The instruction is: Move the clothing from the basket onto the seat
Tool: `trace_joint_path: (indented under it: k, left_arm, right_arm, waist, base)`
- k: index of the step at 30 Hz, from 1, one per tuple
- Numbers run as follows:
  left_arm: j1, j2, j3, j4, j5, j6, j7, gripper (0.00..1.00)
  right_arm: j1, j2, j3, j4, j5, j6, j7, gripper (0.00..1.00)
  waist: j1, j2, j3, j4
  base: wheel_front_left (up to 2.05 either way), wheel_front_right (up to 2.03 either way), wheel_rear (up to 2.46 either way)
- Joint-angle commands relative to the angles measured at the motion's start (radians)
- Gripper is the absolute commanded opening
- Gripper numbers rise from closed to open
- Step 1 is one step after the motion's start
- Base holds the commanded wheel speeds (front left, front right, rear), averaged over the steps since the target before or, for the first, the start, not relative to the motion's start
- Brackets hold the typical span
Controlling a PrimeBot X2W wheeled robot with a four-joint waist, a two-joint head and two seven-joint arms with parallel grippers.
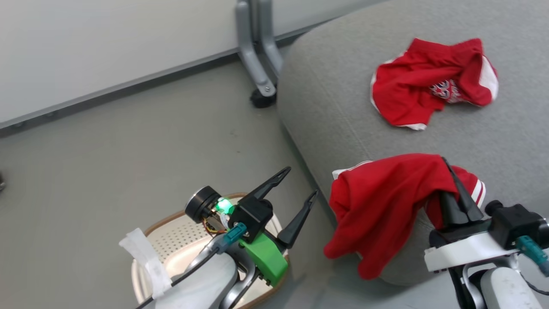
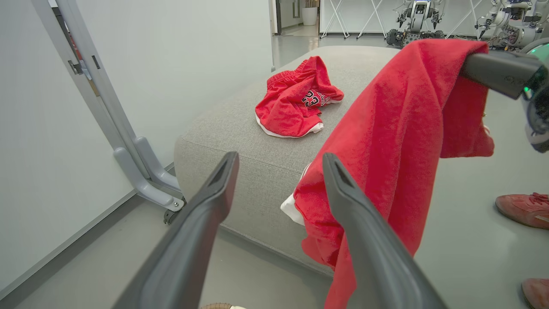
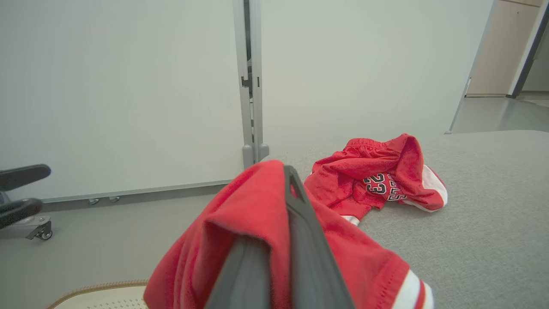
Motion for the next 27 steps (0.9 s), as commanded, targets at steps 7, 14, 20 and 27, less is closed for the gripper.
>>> trace_joint_path:
  k: [7,14,20,27]
  left_arm:
    - [0.012,0.044,0.008,-0.037,0.002,-0.003,-0.009,1.00]
    - [-0.028,0.051,-0.007,-0.037,0.018,-0.021,-0.008,1.00]
    - [-0.036,0.066,-0.010,-0.059,0.037,-0.003,-0.008,1.00]
    - [-0.069,0.084,-0.027,-0.127,0.068,0.006,0.033,1.00]
  right_arm:
    - [0.037,0.030,-0.111,-0.143,0.039,-0.001,-0.003,0.00]
    - [0.066,0.053,-0.190,-0.225,0.039,-0.001,-0.003,0.00]
    - [-0.009,0.057,-0.207,-0.200,0.065,-0.001,-0.003,0.00]
    - [-0.261,-0.009,-0.260,-0.141,0.093,-0.001,-0.003,0.00]
  waist:
    - [0.0000,0.0000,0.126,-0.217]
    - [0.0000,0.0000,0.181,-0.221]
    - [0.0000,0.0000,0.234,-0.218]
    - [0.0000,0.0000,0.338,-0.147]
  base:
    - [0.00,0.00,0.00]
    - [0.00,0.00,0.00]
    - [0.00,0.00,0.00]
    - [0.00,0.00,0.00]
